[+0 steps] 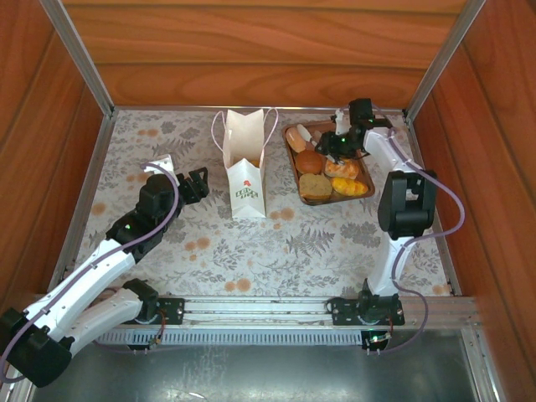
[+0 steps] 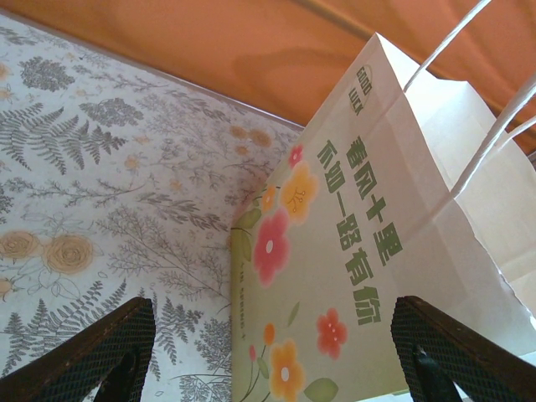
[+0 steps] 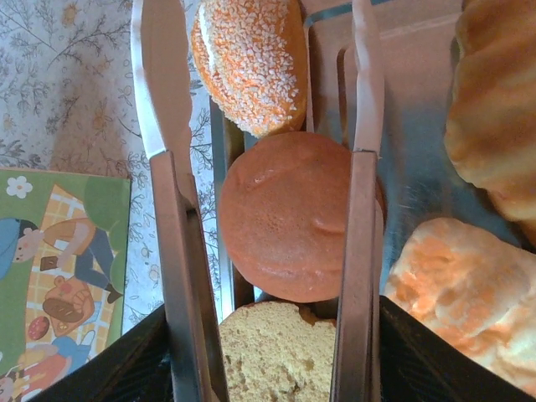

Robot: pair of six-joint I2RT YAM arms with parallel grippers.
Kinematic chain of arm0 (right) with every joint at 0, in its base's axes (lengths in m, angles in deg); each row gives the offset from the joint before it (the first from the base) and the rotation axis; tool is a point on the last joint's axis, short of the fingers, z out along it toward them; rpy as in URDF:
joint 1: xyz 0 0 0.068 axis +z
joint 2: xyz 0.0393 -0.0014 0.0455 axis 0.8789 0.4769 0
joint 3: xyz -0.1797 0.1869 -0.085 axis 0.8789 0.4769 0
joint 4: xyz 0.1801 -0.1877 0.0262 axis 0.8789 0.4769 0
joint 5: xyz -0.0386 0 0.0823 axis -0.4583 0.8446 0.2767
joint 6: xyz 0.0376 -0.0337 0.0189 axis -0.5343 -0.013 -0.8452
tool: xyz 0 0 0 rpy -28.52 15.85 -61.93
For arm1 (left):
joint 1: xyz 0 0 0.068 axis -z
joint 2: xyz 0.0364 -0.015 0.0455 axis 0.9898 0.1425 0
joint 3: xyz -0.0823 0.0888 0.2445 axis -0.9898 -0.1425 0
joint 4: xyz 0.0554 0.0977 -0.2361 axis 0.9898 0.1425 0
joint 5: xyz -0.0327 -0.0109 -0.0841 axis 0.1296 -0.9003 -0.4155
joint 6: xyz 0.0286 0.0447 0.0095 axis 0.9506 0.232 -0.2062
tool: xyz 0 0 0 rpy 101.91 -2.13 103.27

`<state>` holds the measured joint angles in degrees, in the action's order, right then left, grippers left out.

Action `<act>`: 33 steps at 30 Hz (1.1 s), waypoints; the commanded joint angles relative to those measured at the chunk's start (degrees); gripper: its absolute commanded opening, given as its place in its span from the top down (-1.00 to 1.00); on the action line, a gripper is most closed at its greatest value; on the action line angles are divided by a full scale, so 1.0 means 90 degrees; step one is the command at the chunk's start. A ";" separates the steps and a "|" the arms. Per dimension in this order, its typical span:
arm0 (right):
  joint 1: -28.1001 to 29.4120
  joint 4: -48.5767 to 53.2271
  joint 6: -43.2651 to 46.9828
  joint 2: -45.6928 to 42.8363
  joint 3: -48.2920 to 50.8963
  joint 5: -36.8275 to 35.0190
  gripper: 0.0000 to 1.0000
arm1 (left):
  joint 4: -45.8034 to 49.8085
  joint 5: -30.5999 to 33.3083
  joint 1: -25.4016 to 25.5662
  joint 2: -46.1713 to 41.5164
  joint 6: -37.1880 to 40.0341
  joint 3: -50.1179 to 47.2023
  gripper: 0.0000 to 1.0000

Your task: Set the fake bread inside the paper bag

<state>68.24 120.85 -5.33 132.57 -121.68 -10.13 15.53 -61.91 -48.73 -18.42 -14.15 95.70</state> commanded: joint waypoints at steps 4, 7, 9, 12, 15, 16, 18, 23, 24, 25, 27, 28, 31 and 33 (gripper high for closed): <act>-0.0020 0.0334 0.0468 0.0233 -0.0458 0.0308 -0.18 | 0.0116 0.0122 0.0033 0.0013 0.0027 0.0075 -0.58; -0.0018 0.0445 0.0542 0.0367 -0.0608 0.0300 -0.18 | 0.0117 0.0095 0.0032 0.0066 0.0031 0.0113 -0.58; -0.0014 0.0517 0.0579 0.0455 -0.0703 0.0344 -0.19 | 0.0114 0.0078 0.0032 0.0095 0.0048 0.0143 -0.58; -0.0022 0.0595 0.0638 0.0582 -0.0827 0.0467 -0.19 | 0.0111 0.0083 0.0026 0.0125 0.0060 0.0166 -0.58; -0.0011 0.0656 0.0688 0.0685 -0.0924 0.0530 -0.19 | 0.0111 0.0093 0.0026 0.0145 0.0060 0.0191 -0.58; -0.0006 0.0659 0.0701 0.0712 -0.0939 0.0556 -0.19 | 0.0116 0.0089 0.0030 0.0154 0.0068 0.0193 -0.58; 0.0002 0.0635 0.0714 0.0768 -0.0958 0.0614 -0.19 | 0.0111 0.0093 0.0026 0.0160 0.0060 0.0193 -0.58; 0.0039 0.0722 0.0738 0.0941 -0.1114 0.0616 -0.19 | 0.0113 0.0087 0.0033 0.0181 0.0062 0.0206 -0.58; 0.0042 0.0733 0.0746 0.0969 -0.1136 0.0630 -0.19 | 0.0120 0.0093 0.0027 0.0178 0.0060 0.0221 -0.58; 0.0044 0.0742 0.0748 0.0990 -0.1150 0.0639 -0.19 | 0.0125 0.0092 0.0027 0.0180 0.0060 0.0231 -0.58; 0.0054 0.0774 0.0748 0.1029 -0.1197 0.0644 -0.18 | 0.0129 0.0088 0.0026 0.0184 0.0051 0.0229 -0.58; 0.0064 0.0781 0.0756 0.1056 -0.1215 0.0644 -0.18 | 0.0129 0.0091 0.0026 0.0184 0.0050 0.0223 -0.58; 0.0074 0.0839 0.0777 0.1117 -0.1275 0.0625 -0.17 | 0.0134 0.0092 0.0030 0.0191 0.0038 0.0222 -0.58; 0.0083 0.0869 0.0788 0.1142 -0.1305 0.0615 -0.15 | 0.0132 0.0087 0.0031 0.0204 0.0049 0.0228 -0.58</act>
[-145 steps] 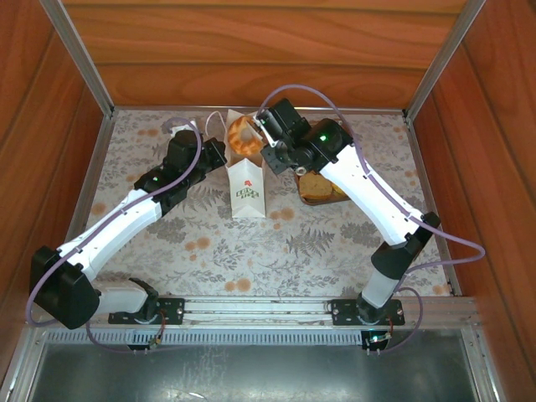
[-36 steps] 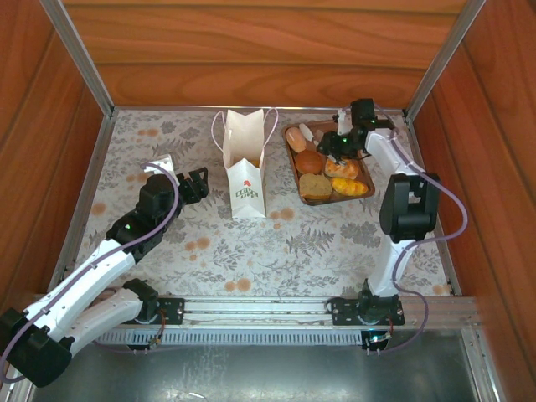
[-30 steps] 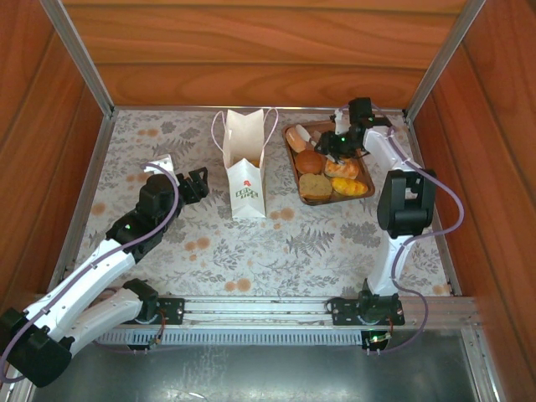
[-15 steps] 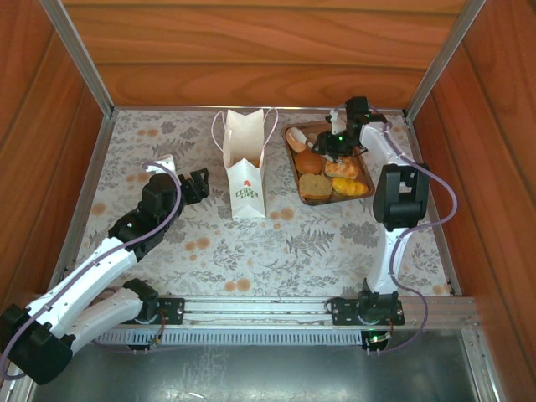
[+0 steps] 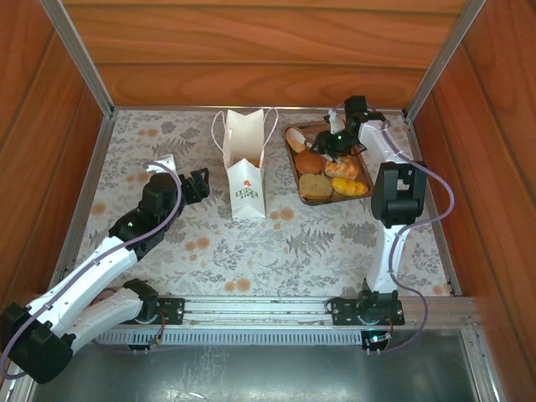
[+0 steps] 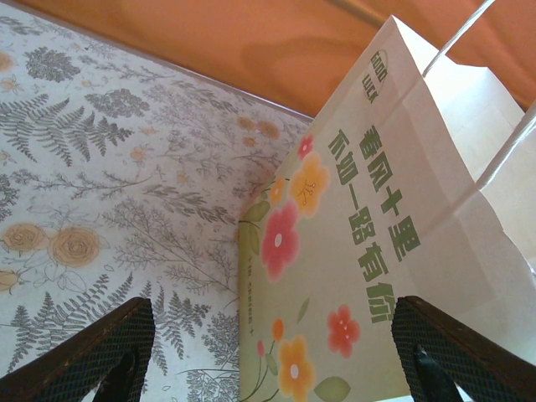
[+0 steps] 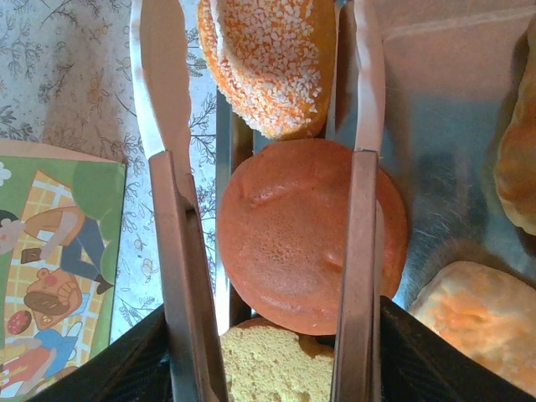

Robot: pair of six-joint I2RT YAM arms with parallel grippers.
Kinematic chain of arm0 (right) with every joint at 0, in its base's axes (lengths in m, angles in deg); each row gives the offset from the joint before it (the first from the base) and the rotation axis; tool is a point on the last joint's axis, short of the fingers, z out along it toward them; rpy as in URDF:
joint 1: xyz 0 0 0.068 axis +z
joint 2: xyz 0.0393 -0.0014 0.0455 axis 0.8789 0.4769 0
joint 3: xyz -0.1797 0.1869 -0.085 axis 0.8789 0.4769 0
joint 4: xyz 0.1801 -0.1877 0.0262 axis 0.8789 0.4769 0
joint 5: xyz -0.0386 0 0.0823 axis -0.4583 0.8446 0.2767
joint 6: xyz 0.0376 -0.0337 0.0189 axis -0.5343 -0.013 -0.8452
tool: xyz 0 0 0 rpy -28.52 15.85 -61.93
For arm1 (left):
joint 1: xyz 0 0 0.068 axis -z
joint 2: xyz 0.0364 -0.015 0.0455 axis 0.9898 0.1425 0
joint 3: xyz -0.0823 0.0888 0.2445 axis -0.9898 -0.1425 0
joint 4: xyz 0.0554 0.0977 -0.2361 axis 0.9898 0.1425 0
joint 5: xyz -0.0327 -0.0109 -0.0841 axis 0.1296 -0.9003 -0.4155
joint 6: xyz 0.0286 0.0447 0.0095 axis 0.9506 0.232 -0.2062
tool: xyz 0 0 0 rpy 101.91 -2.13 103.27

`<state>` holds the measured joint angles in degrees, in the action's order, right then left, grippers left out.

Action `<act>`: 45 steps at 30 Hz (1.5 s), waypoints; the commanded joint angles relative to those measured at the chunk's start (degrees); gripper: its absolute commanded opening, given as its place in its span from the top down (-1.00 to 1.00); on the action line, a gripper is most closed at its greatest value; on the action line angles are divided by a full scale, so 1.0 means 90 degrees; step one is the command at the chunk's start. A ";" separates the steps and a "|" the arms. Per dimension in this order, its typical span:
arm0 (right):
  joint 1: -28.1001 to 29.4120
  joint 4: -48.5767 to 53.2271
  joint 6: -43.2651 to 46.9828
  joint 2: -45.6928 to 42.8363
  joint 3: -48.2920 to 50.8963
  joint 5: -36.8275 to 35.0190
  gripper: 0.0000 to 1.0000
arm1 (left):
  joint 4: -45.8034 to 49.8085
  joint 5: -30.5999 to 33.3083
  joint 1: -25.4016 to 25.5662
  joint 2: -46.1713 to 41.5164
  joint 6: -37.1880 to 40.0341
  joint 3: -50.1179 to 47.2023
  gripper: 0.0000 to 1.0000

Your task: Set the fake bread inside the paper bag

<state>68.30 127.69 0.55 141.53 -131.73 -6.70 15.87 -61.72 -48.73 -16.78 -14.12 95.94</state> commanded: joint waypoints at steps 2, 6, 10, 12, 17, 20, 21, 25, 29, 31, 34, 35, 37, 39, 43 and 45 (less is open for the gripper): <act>0.0085 0.0138 0.0145 0.0177 -0.0205 0.0229 -0.13 | 0.0107 0.0071 0.0027 0.0034 0.0048 0.0216 -0.58; 0.0113 0.0203 0.0139 0.0243 -0.0275 0.0217 -0.12 | 0.0122 0.0070 0.0029 0.0023 0.0048 0.0227 -0.58; 0.0186 0.0399 0.0240 0.0354 -0.0430 0.0056 -0.09 | 0.0134 0.0071 0.0026 -0.0007 0.0048 0.0200 -0.58; 0.0206 0.0462 0.0271 0.0394 -0.0494 -0.0004 -0.07 | 0.0148 0.0079 0.0027 -0.0017 0.0048 0.0206 -0.58; 0.0221 0.0460 0.0263 0.0340 -0.0495 -0.0059 0.02 | 0.0158 0.0082 0.0029 -0.0051 0.0058 0.0190 -0.58; 0.0215 0.0427 0.0251 0.0248 -0.0459 -0.0098 0.12 | 0.0168 0.0096 0.0028 -0.0076 0.0067 0.0195 -0.58; 0.0217 0.0412 0.0236 0.0214 -0.0439 -0.0110 0.13 | 0.0176 0.0100 0.0030 -0.0082 0.0067 0.0197 -0.58; 0.0215 0.0339 0.0158 0.0046 -0.0373 -0.0180 0.19 | 0.0187 0.0096 0.0026 -0.0108 0.0072 0.0195 -0.58; 0.0215 0.0220 0.0041 -0.0181 -0.0254 -0.0229 0.21 | 0.0202 0.0110 0.0031 -0.0161 0.0086 0.0185 -0.59; 0.0214 0.0153 -0.0016 -0.0290 -0.0197 -0.0282 0.22 | 0.0227 0.0115 0.0033 -0.0196 0.0095 0.0195 -0.58; 0.0208 0.0086 -0.0075 -0.0448 -0.0134 -0.0306 0.23 | 0.0253 0.0119 0.0030 -0.0282 0.0106 0.0226 -0.59; 0.0209 0.0062 -0.0100 -0.0497 -0.0115 -0.0311 0.24 | 0.0263 0.0109 0.0034 -0.0314 0.0106 0.0239 -0.59; 0.0203 0.0031 -0.0138 -0.0601 -0.0078 -0.0341 0.24 | 0.0275 0.0096 0.0034 -0.0376 0.0106 0.0261 -0.59; 0.0197 0.0031 -0.0174 -0.0699 -0.0075 -0.0390 0.24 | 0.0312 0.0081 0.0026 -0.0431 0.0106 0.0297 -0.59; 0.0193 0.0089 -0.0272 -0.0948 -0.0042 -0.0604 0.24 | 0.0391 -0.0049 0.0026 -0.0543 0.0106 0.0439 -0.59; 0.0196 0.0099 -0.0369 -0.1145 0.0021 -0.0710 0.25 | 0.0392 -0.0197 0.0032 -0.0574 0.0077 0.0530 -0.59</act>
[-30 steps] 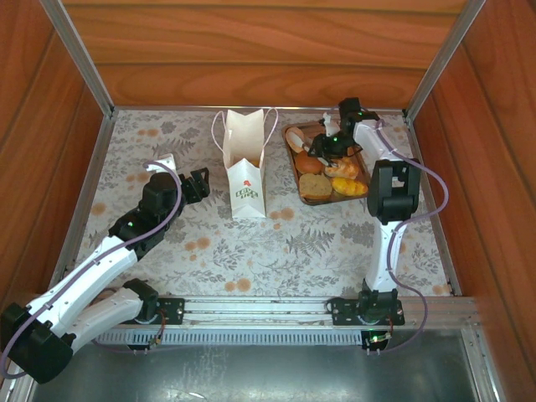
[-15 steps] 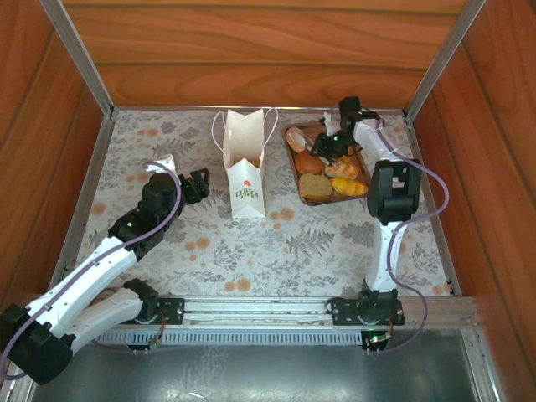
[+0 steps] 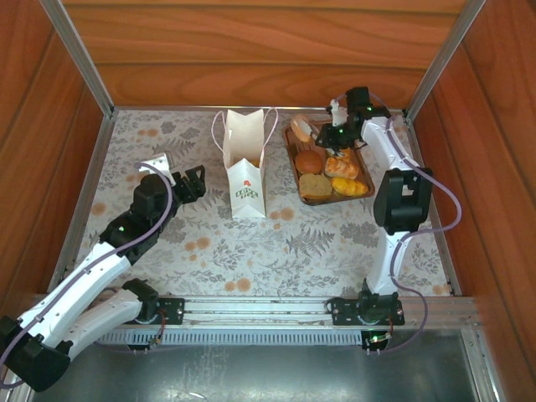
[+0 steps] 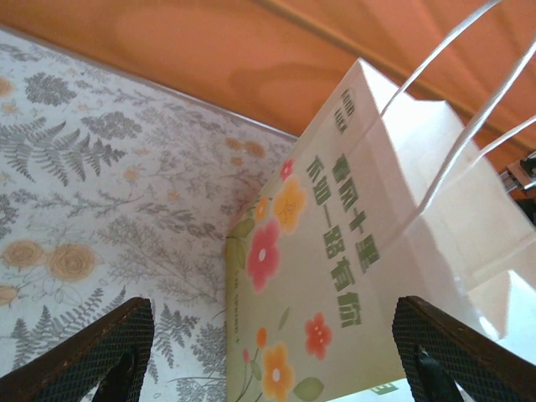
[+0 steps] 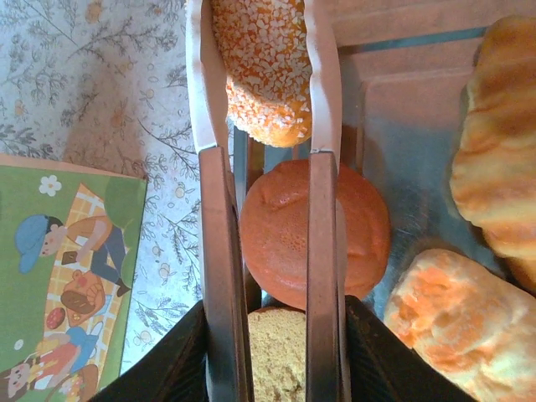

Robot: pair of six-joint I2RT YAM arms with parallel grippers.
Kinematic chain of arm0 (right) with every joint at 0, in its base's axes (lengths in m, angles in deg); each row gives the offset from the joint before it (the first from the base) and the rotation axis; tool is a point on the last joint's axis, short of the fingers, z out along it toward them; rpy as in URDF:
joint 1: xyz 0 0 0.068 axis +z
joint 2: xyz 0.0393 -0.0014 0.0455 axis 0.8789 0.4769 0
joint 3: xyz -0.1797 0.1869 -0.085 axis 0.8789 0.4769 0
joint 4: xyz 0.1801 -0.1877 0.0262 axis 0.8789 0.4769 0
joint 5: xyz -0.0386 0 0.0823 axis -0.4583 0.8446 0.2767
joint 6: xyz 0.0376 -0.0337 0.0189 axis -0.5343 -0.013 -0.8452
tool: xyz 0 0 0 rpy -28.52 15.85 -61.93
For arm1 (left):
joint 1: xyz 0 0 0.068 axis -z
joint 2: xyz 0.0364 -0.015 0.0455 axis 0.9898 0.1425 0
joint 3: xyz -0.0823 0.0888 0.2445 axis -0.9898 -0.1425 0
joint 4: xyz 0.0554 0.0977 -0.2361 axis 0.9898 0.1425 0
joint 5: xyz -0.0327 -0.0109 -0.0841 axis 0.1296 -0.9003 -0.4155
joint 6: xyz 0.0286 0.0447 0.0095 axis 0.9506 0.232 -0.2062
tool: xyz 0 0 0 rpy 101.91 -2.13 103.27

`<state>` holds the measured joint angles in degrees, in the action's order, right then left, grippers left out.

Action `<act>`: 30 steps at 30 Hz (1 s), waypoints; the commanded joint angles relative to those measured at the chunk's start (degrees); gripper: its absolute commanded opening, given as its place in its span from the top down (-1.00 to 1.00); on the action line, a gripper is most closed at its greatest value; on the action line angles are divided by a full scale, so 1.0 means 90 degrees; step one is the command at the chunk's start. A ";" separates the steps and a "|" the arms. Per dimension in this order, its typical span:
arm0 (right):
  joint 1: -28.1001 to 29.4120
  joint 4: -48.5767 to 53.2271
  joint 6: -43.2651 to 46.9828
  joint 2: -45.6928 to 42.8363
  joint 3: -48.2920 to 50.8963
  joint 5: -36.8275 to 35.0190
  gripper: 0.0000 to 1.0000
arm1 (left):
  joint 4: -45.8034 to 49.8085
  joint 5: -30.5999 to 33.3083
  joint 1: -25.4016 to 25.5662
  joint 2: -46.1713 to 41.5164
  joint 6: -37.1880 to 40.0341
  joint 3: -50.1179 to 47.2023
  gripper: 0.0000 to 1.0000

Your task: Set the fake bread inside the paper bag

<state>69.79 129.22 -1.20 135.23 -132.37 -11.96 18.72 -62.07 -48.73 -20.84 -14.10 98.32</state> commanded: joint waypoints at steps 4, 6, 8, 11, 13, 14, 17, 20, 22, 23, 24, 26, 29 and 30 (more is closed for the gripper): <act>0.0038 -0.0043 -0.0373 -0.0880 0.0258 -0.0187 0.25 | 0.0051 -0.0516 0.0026 -0.0064 0.0036 0.0502 -0.59; 0.0032 -0.0012 -0.0468 -0.1148 0.0350 -0.0206 0.25 | 0.0042 -0.0761 0.0031 0.0044 0.0045 0.0694 -0.59; 0.0038 0.0040 -0.0581 -0.1425 0.0449 -0.0204 0.26 | 0.0043 -0.0966 0.0028 0.0195 0.0050 0.0882 -0.59; 0.0038 0.0076 -0.0775 -0.1897 0.0673 -0.0131 0.26 | 0.0045 -0.1156 0.0033 0.0498 0.0013 0.1173 -0.59; 0.0042 0.0016 -0.0935 -0.2282 0.0898 -0.0051 0.26 | 0.0035 -0.1222 0.0037 0.0765 -0.0028 0.1344 -0.59; 0.0045 -0.0012 -0.1024 -0.2570 0.1018 0.0005 0.26 | 0.0013 -0.1297 0.0033 0.0916 -0.0023 0.1424 -0.59; 0.0060 -0.0039 -0.1230 -0.3140 0.1284 0.0181 0.26 | 0.0003 -0.1406 0.0028 0.1344 -0.0111 0.1704 -0.59; 0.0105 -0.0038 -0.1395 -0.3713 0.1543 0.0262 0.26 | 0.0028 -0.1439 0.0029 0.1748 -0.0287 0.1926 -0.58; 0.0122 -0.0047 -0.1492 -0.4059 0.1712 0.0267 0.26 | 0.0038 -0.1388 0.0026 0.1959 -0.0421 0.2024 -0.58; 0.0141 -0.0046 -0.1548 -0.4244 0.1771 0.0271 0.26 | 0.0040 -0.1318 0.0026 0.2048 -0.0496 0.2057 -0.59; 0.0153 -0.0033 -0.1593 -0.4403 0.1826 0.0287 0.26 | 0.0043 -0.1266 0.0026 0.2123 -0.0568 0.2073 -0.58; 0.0172 -0.0002 -0.1697 -0.4658 0.1884 0.0342 0.26 | 0.0021 -0.1194 0.0031 0.2238 -0.0665 0.2089 -0.57; 0.0222 0.0003 -0.1813 -0.4958 0.1909 0.0530 0.27 | -0.0048 -0.1171 0.0030 0.2390 -0.0820 0.2091 -0.55; 0.0251 0.0007 -0.1859 -0.5050 0.1900 0.0593 0.27 | -0.0072 -0.1162 0.0033 0.2441 -0.0869 0.2094 -0.53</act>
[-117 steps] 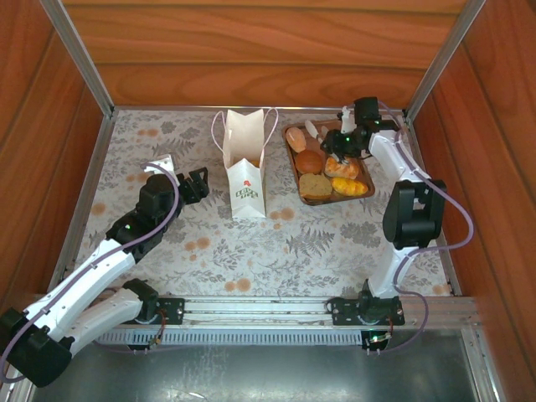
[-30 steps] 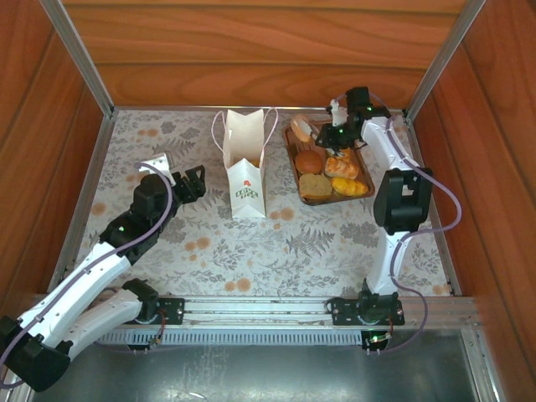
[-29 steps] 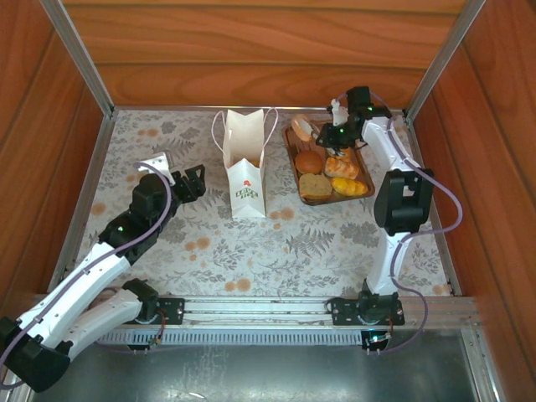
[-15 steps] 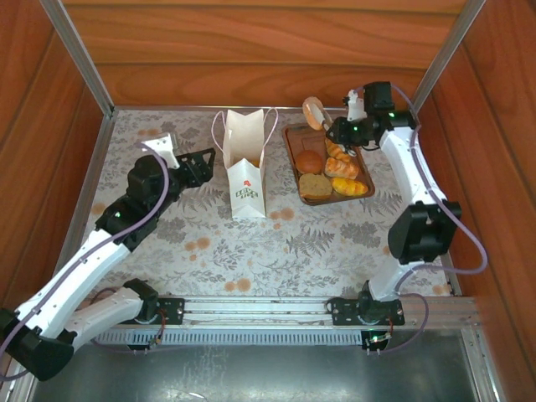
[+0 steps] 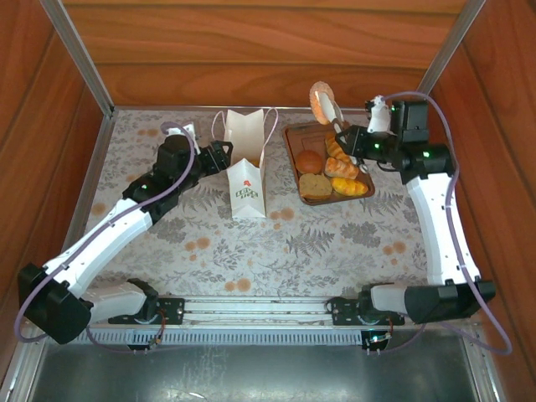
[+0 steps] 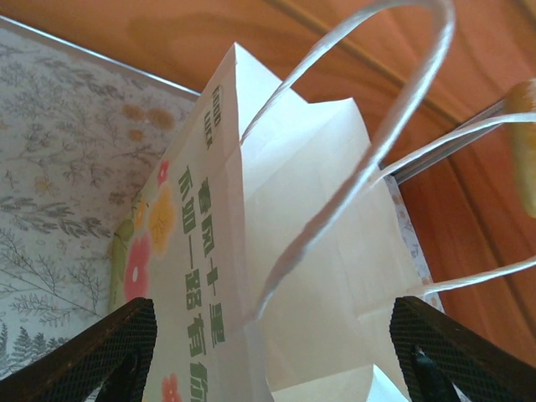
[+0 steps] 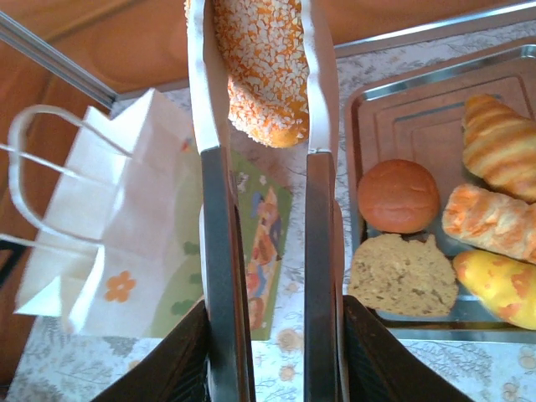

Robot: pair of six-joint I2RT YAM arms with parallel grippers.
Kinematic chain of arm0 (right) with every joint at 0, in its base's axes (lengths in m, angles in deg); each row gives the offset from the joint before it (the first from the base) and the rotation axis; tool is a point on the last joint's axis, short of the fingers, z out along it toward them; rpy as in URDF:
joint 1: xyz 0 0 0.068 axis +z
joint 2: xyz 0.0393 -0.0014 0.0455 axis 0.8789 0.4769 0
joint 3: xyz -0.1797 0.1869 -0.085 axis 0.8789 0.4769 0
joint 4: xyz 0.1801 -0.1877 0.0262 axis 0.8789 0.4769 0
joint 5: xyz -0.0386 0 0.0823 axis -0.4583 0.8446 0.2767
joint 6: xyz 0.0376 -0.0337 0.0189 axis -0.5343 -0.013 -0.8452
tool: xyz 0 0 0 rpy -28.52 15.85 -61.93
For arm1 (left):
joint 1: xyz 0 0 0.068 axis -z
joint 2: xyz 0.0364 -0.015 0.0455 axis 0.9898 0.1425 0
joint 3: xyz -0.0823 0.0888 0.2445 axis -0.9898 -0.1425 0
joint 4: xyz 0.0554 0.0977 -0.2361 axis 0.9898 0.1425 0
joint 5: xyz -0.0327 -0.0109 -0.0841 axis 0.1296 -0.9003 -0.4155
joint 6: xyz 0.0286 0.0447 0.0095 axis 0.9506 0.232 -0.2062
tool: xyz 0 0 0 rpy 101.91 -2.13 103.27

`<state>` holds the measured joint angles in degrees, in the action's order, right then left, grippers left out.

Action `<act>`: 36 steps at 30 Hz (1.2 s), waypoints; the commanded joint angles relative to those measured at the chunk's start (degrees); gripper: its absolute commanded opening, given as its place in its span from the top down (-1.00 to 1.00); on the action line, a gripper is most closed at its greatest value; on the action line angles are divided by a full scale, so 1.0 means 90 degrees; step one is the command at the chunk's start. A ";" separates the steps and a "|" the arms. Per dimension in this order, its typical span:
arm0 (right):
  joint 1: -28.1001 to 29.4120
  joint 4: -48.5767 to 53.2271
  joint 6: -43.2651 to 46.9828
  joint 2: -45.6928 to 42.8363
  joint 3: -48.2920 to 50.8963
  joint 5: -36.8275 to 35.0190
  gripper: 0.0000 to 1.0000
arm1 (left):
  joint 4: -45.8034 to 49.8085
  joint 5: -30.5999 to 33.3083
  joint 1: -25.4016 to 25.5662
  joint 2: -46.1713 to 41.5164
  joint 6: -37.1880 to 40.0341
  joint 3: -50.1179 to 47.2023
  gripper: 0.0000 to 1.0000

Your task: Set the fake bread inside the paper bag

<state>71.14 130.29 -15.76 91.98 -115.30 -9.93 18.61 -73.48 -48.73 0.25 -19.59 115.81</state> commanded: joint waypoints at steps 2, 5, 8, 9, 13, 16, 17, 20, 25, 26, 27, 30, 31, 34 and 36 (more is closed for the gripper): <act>0.0148 -0.0102 -0.0300 -0.0377 -0.0028 0.0472 0.27 | -0.0076 0.0118 0.0029 0.0163 -0.0327 0.0156 -0.49; 0.0260 -0.0083 -0.0379 -0.0537 -0.0138 0.0591 0.27 | -0.0108 0.0145 0.0026 0.0251 -0.0404 0.0176 -0.39; 0.0398 -0.0091 -0.0452 -0.0622 -0.0280 0.0721 0.27 | -0.0127 0.0198 0.0029 0.0334 -0.0481 0.0210 -0.29; 0.0451 -0.0085 -0.0480 -0.0613 -0.0335 0.0762 0.27 | -0.0127 0.0219 0.0031 0.0365 -0.0497 0.0223 -0.26; 0.0778 -0.0169 -0.0515 -0.0530 -0.0563 0.0825 0.27 | -0.0181 0.0246 0.0030 0.0477 -0.0611 0.0272 -0.06; 0.1117 -0.0242 -0.0555 -0.0407 -0.0758 0.0798 0.27 | -0.0225 0.0218 0.0030 0.0528 -0.0654 0.0293 0.08; 0.1253 -0.0288 -0.0576 -0.0344 -0.0814 0.0783 0.27 | -0.0223 0.0225 0.0036 0.0541 -0.0654 0.0305 0.15; 0.1728 -0.0381 -0.0568 -0.0141 -0.1020 0.0660 0.27 | -0.0231 0.0281 0.0034 0.0509 -0.0693 0.0283 0.25; 0.2484 -0.0499 -0.0566 0.0236 -0.1289 -0.0083 0.28 | -0.0201 0.0428 0.0028 0.0384 -0.0677 0.0249 0.38; 0.2617 -0.0503 -0.0586 0.0319 -0.1338 -0.0319 0.28 | -0.0195 0.0467 0.0029 0.0367 -0.0674 0.0227 0.42; 0.2737 -0.0508 -0.0612 0.0393 -0.1380 -0.0541 0.28 | -0.0197 0.0496 0.0029 0.0342 -0.0665 0.0223 0.46; 0.3010 -0.0448 -0.0608 0.0664 -0.1527 -0.0938 0.28 | -0.0194 0.0509 0.0032 0.0308 -0.0663 0.0185 0.52; 0.3079 -0.0394 -0.0591 0.0754 -0.1590 -0.1049 0.28 | -0.0191 0.0509 0.0034 0.0307 -0.0664 0.0180 0.53; 0.3267 -0.0170 -0.0559 0.1030 -0.1769 -0.1387 0.28 | -0.0190 0.0528 0.0029 0.0282 -0.0659 0.0162 0.59; 0.3366 -0.0057 -0.0533 0.1173 -0.1835 -0.1569 0.28 | -0.0195 0.0552 0.0034 0.0263 -0.0663 0.0133 0.62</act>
<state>100.30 129.53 -20.70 101.92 -129.46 -19.33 17.54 -69.54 -48.73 3.94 -25.53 116.61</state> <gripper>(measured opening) 0.360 0.195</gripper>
